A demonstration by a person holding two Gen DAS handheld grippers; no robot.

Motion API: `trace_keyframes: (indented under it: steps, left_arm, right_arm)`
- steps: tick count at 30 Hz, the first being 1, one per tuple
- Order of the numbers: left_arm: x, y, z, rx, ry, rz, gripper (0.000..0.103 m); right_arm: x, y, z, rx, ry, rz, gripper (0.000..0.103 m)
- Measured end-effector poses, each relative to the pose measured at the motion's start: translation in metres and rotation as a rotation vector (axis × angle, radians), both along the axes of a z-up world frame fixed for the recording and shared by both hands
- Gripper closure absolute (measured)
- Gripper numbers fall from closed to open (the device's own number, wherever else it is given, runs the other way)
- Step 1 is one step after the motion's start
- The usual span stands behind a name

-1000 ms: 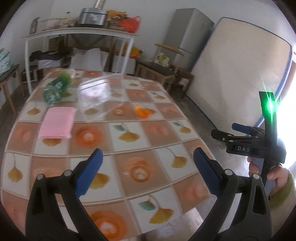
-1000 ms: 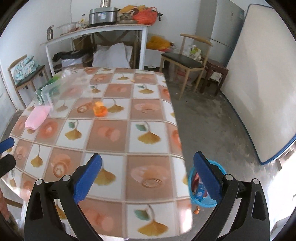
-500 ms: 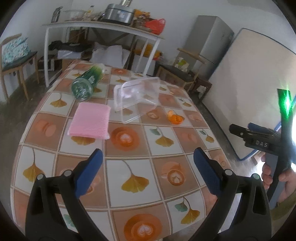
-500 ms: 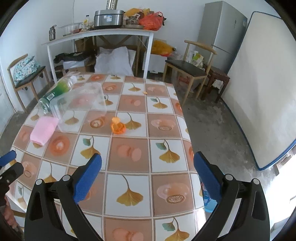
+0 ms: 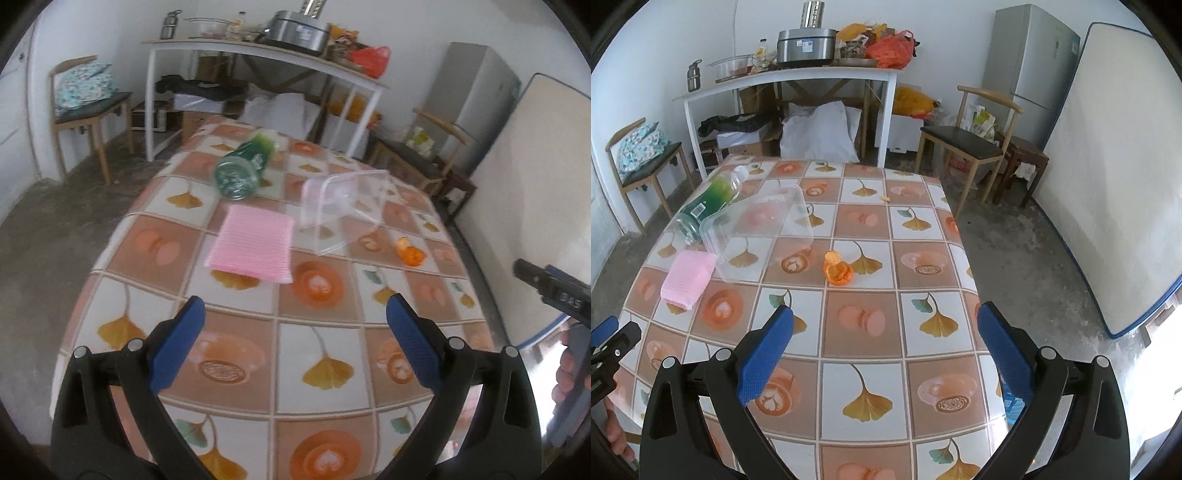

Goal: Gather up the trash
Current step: 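Close the right tool on the orange peel while the left tool approaches the pink sponge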

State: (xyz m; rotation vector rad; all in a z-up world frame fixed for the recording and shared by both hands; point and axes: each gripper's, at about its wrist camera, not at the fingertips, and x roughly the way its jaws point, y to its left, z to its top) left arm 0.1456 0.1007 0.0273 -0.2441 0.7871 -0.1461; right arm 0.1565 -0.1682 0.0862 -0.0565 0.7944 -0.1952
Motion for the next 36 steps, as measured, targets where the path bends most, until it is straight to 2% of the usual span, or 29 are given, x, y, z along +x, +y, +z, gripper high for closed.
trace_keyframes:
  steps: [4,15,19,26,32,34,36]
  left_arm:
    - [0.001,0.003,-0.002,0.024,0.006,0.029,0.008]
    - [0.005,0.006,-0.005,0.049,0.007,0.022,0.008]
    - [0.005,0.010,-0.008,0.018,-0.004,-0.010,0.008]
    - [0.013,0.018,-0.016,-0.095,-0.016,-0.092,0.009]
    - [0.026,0.009,-0.024,-0.109,0.004,-0.191,0.008]
    - [0.029,0.007,-0.025,-0.097,-0.009,-0.205,0.008]
    - [0.032,0.005,-0.027,-0.091,-0.019,-0.218,0.009]
  right_arm:
    - [0.000,0.000,0.000,-0.001,-0.001,-0.003,0.007]
    - [-0.005,-0.003,0.004,-0.017,-0.036,-0.026,0.007]
    - [-0.006,-0.004,0.004,-0.001,-0.083,-0.007,0.007]
    - [0.005,-0.014,-0.002,0.158,-0.108,0.057,0.007]
    - [0.048,-0.034,-0.027,0.351,-0.030,0.098,0.007]
    - [0.074,-0.042,-0.045,0.441,0.031,0.113,0.011]
    - [0.097,-0.047,-0.066,0.499,0.091,0.119,0.023]
